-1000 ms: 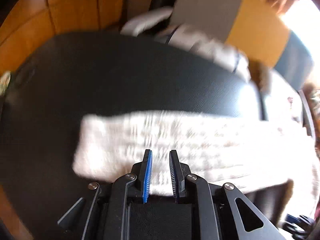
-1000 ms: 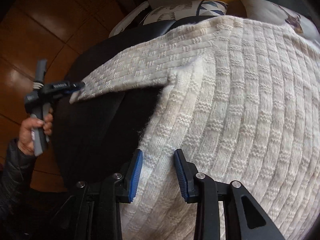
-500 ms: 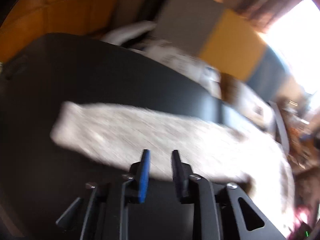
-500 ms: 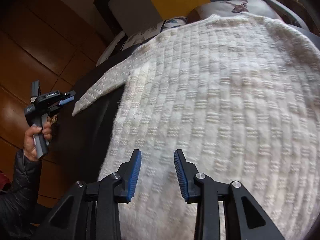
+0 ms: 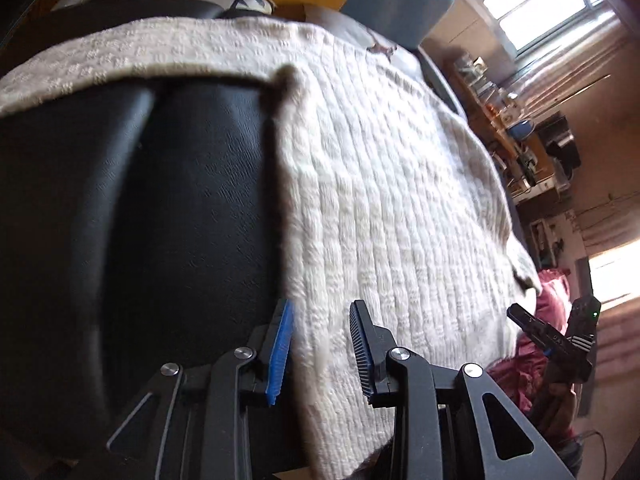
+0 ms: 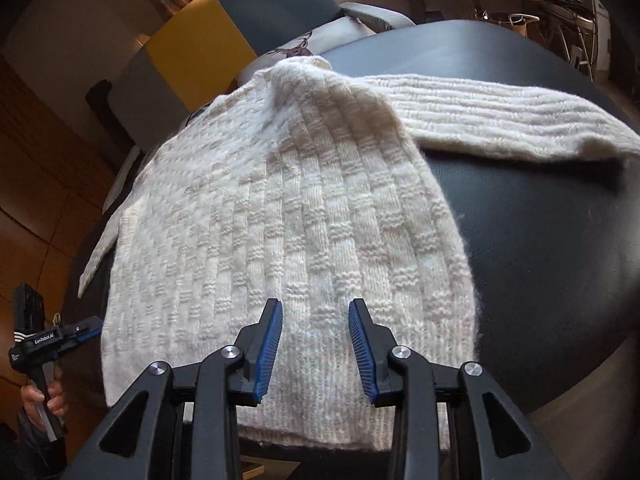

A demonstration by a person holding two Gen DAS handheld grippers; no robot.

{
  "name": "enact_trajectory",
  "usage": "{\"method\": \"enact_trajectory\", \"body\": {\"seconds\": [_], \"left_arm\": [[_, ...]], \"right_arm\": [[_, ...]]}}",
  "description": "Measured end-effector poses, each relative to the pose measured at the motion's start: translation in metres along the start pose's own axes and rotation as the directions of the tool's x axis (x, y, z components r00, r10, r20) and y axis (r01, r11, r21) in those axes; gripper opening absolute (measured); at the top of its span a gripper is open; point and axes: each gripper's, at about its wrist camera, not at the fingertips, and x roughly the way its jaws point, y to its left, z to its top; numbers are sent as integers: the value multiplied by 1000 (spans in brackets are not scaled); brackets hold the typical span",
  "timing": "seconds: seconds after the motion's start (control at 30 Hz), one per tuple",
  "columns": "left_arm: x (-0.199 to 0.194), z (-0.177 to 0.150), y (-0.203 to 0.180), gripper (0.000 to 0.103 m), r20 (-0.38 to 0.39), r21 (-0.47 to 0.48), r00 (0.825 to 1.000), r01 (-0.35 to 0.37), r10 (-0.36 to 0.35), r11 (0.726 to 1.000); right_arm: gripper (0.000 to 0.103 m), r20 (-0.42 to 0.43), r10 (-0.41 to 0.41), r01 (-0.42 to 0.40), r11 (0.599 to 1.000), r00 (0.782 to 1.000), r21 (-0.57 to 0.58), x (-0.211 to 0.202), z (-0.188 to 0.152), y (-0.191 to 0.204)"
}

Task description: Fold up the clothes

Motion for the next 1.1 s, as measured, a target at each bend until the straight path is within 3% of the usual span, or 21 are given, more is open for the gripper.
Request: {"method": "enact_trajectory", "body": {"seconds": [0.13,0.17,0.2,0.37,0.47,0.57,0.67,0.8,0.9,1.1], "left_arm": [[15,-8,-14,30,-25,74,998,-59,61,995],[14,-9,-15,27,-22,87,997,-77,79,993],[14,-9,-15,13,-19,99,995,-95,97,991],[14,-11,-20,11,-1,160,983,-181,183,970],[6,-13,-13,11,-15,157,983,-179,183,971],[-6,-9,-28,13,-20,147,988,-149,153,978],[-20,4,-36,13,26,121,993,-119,117,985],[-35,20,-65,19,131,180,986,-124,101,976],[-26,27,-93,26,157,245,986,-98,60,964],[29,32,-152,30,101,372,994,-67,32,926]], "right_arm": [[36,14,16,-15,999,1000,-36,11,-6,13],[36,15,24,-23,999,1000,-43,12,-8,15],[37,17,29,-28,998,999,-51,13,-9,16],[36,30,74,-73,997,997,-27,9,-10,11],[36,150,135,-149,985,979,84,-18,-4,-20],[36,342,125,-239,919,931,314,-58,1,-82],[44,448,27,-288,800,894,526,-83,1,-146],[47,435,-33,-315,641,900,700,-78,-1,-206],[47,447,-45,-337,591,893,732,-68,5,-224],[45,470,-64,-366,537,881,760,-52,26,-245]]}}
